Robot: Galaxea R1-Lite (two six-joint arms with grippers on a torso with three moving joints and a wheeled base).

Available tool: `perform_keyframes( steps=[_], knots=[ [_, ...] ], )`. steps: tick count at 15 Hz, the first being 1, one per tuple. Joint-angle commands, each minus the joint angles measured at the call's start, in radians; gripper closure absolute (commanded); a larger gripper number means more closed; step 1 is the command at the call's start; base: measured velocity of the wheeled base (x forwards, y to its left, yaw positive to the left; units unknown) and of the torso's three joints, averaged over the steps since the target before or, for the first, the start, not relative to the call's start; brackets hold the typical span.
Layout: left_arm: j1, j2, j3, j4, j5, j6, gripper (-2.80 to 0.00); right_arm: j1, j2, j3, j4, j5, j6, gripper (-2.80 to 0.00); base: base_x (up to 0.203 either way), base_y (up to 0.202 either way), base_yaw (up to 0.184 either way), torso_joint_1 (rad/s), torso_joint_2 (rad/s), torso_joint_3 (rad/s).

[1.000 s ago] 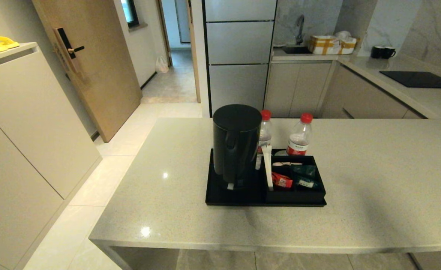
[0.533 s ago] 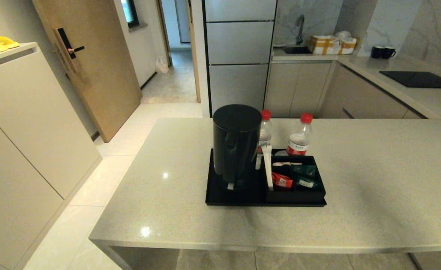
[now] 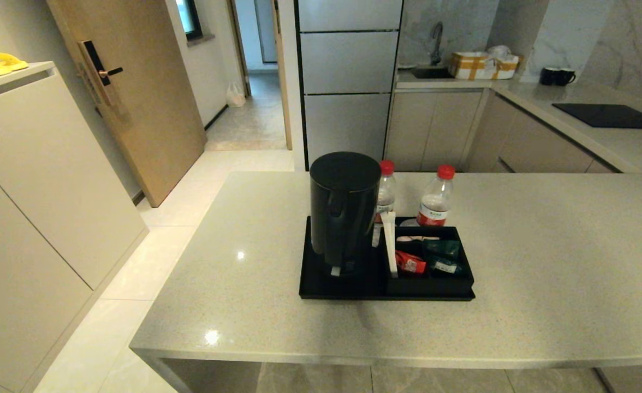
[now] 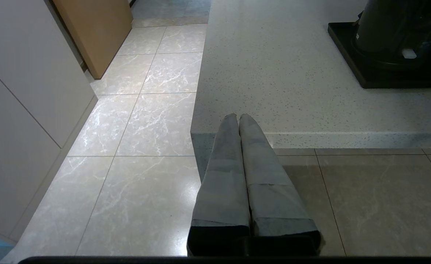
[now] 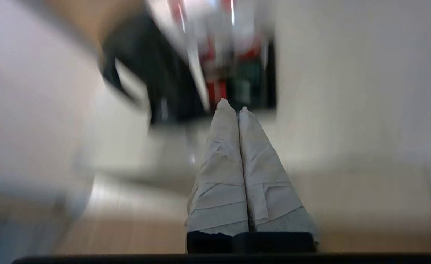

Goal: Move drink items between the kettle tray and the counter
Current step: Pick up the tea bag

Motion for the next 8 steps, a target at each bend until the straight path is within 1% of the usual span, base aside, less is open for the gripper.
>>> perform_keyframes(
  steps=[1, 4, 6, 8],
  knots=[
    [0.0, 0.001, 0.0, 0.0, 0.0, 0.001, 0.0, 0.009, 0.27, -0.168, 0.214, 0.028, -0.012, 0.0, 0.0, 0.0, 0.0, 0.0, 0.0, 0.0],
    [0.0, 0.001, 0.0, -0.002, 0.0, 0.001, 0.0, 0.02, 0.525, -0.335, 0.391, 0.042, -0.107, 0.0, 0.0, 0.0, 0.0, 0.0, 0.0, 0.0],
    [0.0, 0.001, 0.0, 0.0, 0.0, 0.001, 0.0, 0.037, 0.678, -0.427, 0.479, 0.043, -0.136, 0.0, 0.0, 0.0, 0.0, 0.0, 0.0, 0.0],
    [0.0, 0.001, 0.0, 0.0, 0.0, 0.001, 0.0, 0.061, 0.814, -0.476, 0.509, 0.04, -0.15, 0.0, 0.0, 0.0, 0.0, 0.0, 0.0, 0.0]
  ],
)
